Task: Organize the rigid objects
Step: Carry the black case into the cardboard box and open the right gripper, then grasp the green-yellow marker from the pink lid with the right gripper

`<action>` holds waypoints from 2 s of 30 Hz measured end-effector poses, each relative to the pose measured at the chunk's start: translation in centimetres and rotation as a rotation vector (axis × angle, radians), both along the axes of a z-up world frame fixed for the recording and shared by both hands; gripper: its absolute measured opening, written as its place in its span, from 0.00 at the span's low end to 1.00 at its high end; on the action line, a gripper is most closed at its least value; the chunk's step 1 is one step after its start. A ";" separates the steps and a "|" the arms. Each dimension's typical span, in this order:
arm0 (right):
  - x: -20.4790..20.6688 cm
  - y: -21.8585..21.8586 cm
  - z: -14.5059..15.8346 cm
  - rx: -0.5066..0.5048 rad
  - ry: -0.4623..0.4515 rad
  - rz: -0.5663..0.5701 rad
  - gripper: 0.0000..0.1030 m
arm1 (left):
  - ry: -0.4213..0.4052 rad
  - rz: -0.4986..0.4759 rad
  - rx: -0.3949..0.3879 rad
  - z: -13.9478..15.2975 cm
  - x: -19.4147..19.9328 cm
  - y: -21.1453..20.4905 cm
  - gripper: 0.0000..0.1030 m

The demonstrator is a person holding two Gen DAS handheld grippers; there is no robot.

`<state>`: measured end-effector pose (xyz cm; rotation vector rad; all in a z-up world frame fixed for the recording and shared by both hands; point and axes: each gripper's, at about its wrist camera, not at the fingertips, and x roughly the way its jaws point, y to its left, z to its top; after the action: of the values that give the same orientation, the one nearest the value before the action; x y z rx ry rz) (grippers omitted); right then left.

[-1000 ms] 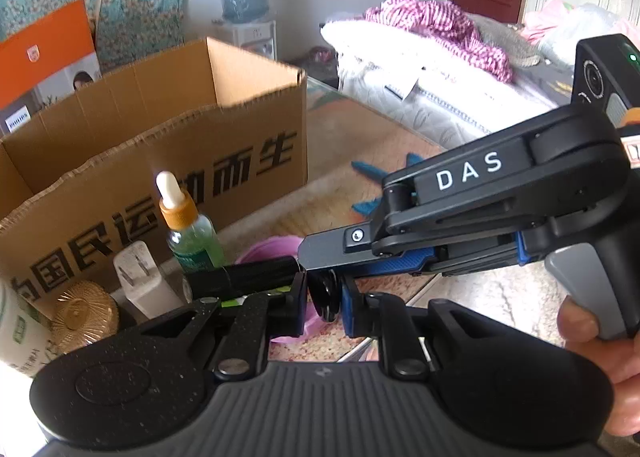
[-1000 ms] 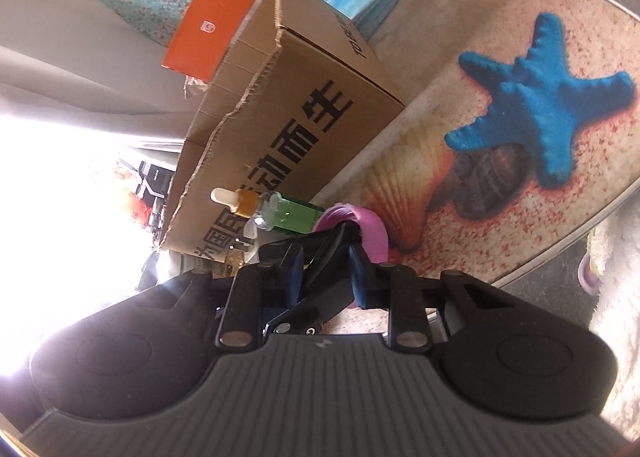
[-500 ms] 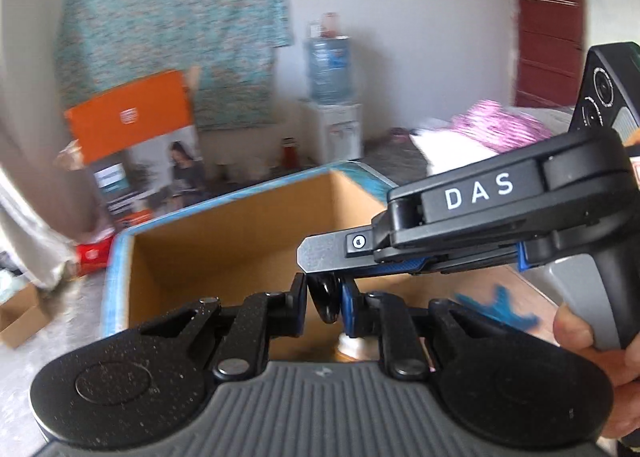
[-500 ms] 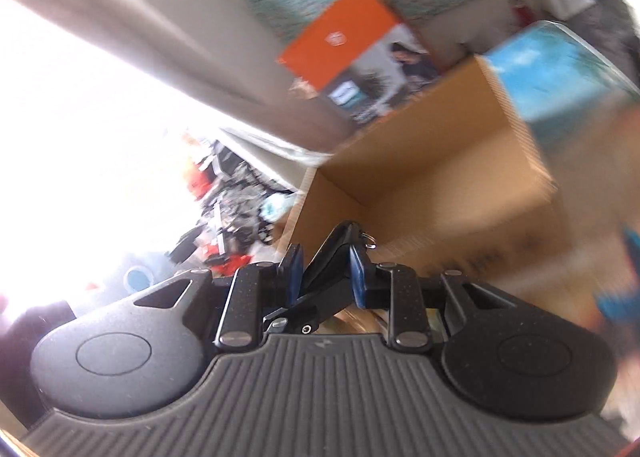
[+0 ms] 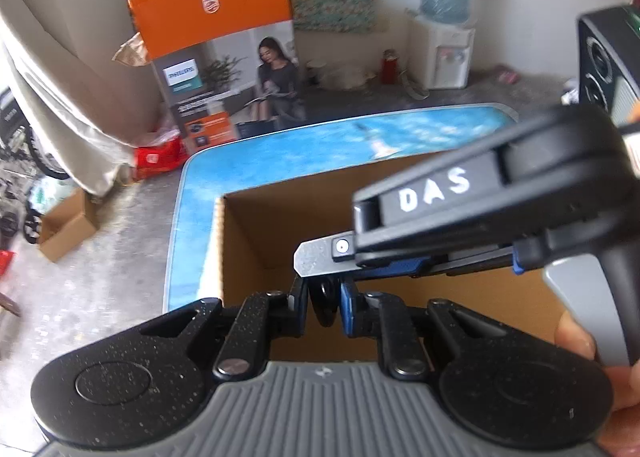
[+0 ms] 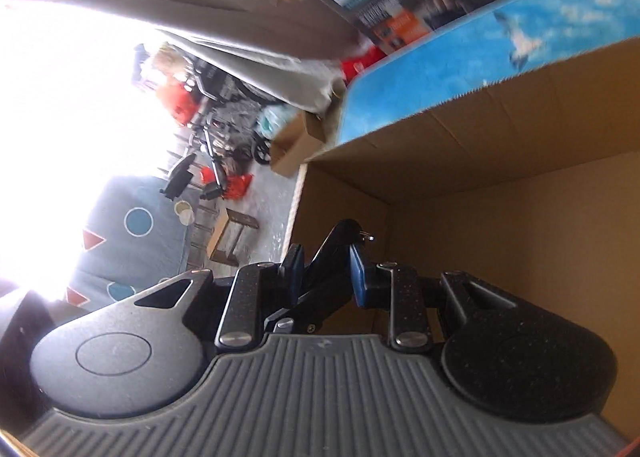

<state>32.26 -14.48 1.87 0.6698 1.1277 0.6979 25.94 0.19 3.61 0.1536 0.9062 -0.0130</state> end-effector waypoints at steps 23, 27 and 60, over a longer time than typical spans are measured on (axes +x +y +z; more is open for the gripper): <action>-7.5 -7.7 7.1 0.138 -0.180 -0.097 0.35 | -0.181 -0.094 -0.090 6.4 -9.5 0.0 0.64; -13.5 -12.6 7.9 0.158 -0.252 -0.143 0.41 | -0.191 -0.155 -0.131 6.4 -13.4 -1.0 0.68; -25.7 -16.2 -9.0 0.085 0.177 -0.355 0.40 | -0.003 -0.370 -0.216 -8.3 -19.5 -10.7 0.32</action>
<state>6.53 -30.70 -7.14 0.9907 1.1063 0.3894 6.42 -10.52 -4.73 0.1176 0.8568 -0.4525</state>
